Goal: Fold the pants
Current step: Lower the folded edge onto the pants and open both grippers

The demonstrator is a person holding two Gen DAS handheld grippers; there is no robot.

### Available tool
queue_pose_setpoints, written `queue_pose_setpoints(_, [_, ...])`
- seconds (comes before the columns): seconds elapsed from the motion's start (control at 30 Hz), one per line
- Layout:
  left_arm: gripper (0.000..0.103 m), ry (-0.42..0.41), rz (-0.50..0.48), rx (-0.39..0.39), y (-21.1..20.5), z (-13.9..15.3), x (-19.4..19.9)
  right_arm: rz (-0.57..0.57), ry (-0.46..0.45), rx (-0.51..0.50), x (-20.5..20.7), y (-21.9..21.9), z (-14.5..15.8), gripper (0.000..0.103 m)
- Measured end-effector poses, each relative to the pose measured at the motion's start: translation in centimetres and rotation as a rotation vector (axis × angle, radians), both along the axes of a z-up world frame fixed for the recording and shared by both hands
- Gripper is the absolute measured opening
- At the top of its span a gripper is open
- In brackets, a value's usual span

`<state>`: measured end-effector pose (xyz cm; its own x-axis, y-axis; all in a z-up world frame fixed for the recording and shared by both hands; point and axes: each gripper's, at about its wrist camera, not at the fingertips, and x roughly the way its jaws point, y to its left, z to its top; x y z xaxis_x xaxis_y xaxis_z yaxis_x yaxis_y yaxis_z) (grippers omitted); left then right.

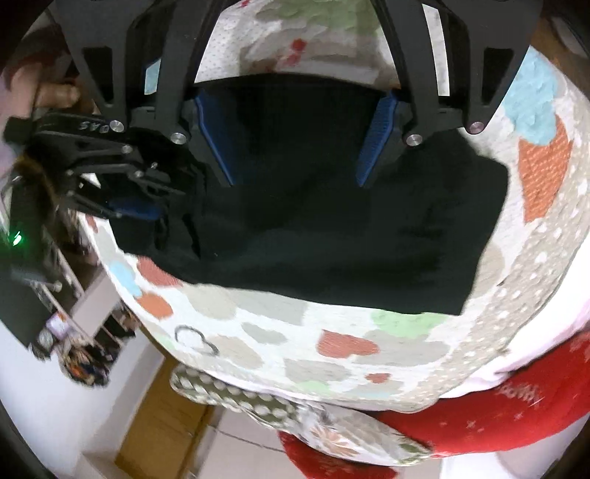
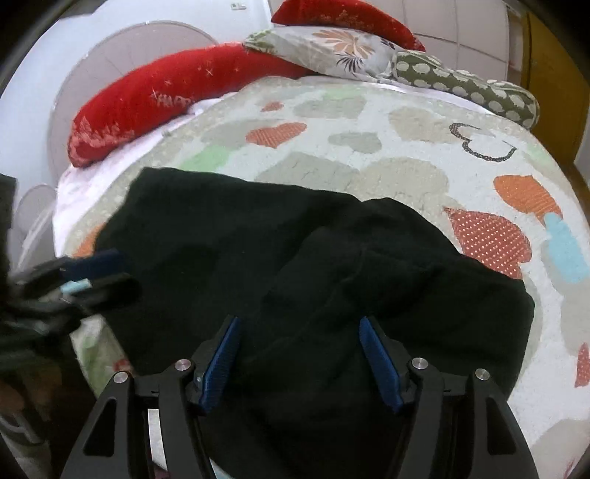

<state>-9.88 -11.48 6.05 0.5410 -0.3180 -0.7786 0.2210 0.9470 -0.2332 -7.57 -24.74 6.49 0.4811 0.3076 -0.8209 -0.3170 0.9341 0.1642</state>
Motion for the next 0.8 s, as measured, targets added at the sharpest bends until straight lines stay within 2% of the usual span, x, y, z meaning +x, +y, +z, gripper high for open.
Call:
queue_pose_setpoints(0.07, [0.067, 0.002, 0.017, 0.001, 0.7, 0.2, 0.0, 0.002, 0.006, -0.006, 0.0, 0.2, 0.8, 0.065])
queue_pose_setpoints(0.2, [0.067, 0.006, 0.075, -0.007, 2.5, 0.4, 0.0, 0.043, -0.028, 0.056, -0.1, 1.2, 3.2, 0.065])
queue_pose_setpoints(0.33, [0.067, 0.005, 0.122, -0.028, 4.2, 0.8, -0.5, 0.122, -0.052, 0.081, 1.0, 4.1, 4.7, 0.067])
queue_pose_setpoints(0.5, [0.067, -0.007, 0.239, -0.048, 7.3, 0.9, -1.8, 0.214, -0.055, 0.103, 3.7, 8.4, 5.3, 0.068])
queue_pose_setpoints(0.6, [0.067, 0.0, 0.322, -0.058, 9.2, -0.2, -2.5, 0.27, -0.053, 0.123, 5.4, 10.6, 5.3, 0.069])
queue_pose_setpoints(0.73, [0.067, 0.075, 0.329, -0.107, 9.7, -2.2, -1.9, 0.329, -0.057, 0.102, 7.7, 13.7, 4.9, 0.07])
queue_pose_setpoints(0.8, [0.067, 0.069, 0.326, -0.104, 9.4, -2.7, -1.7, 0.355, -0.058, 0.079, 8.8, 15.0, 4.4, 0.07])
